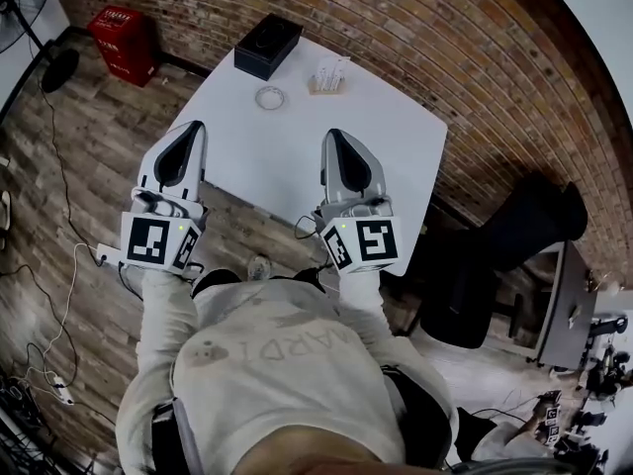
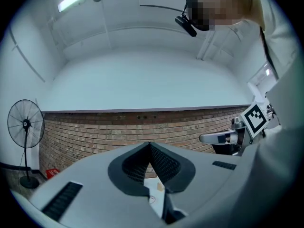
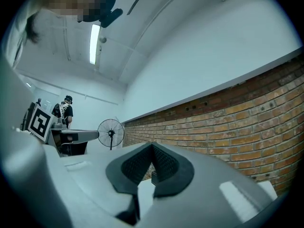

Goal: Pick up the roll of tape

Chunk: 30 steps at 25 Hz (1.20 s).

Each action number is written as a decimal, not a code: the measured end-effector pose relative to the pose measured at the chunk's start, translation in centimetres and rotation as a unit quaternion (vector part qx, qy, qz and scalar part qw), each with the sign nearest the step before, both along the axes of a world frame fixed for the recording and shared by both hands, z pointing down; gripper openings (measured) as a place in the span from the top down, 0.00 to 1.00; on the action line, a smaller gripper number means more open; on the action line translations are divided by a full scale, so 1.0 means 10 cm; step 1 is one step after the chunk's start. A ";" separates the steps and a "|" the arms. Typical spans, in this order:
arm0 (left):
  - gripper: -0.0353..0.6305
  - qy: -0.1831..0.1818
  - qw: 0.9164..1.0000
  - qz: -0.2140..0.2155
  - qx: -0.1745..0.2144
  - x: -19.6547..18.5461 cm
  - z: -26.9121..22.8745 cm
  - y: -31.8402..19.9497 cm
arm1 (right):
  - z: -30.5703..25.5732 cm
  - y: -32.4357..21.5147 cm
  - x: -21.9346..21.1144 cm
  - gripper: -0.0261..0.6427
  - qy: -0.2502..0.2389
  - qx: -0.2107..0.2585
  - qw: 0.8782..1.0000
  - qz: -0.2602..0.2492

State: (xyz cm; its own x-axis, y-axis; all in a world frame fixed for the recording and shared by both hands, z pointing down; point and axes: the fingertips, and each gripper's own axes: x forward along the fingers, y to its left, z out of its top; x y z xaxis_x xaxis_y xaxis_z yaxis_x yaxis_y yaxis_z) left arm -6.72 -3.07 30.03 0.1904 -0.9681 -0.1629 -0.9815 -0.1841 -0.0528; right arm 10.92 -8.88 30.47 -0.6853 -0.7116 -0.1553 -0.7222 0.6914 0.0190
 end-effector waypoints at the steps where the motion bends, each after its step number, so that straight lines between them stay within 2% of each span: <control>1: 0.94 -0.001 1.000 0.001 -0.002 0.01 0.02 -0.04 | 0.01 -0.05 0.00 0.94 0.000 -0.001 1.000 -0.002; 12: 0.94 0.010 1.000 -0.003 -0.014 -0.24 0.14 -0.42 | 0.17 -0.42 -0.32 0.94 0.011 -0.023 1.000 -0.015; 22: 0.94 0.012 0.999 0.045 -0.021 -0.56 0.15 -1.12 | 0.29 -1.04 -0.66 0.94 0.025 -0.048 0.998 0.027; 30: 0.94 0.010 0.996 0.088 -0.029 -0.88 0.20 -1.71 | 0.61 -1.60 -1.02 0.94 0.046 -0.103 0.992 0.058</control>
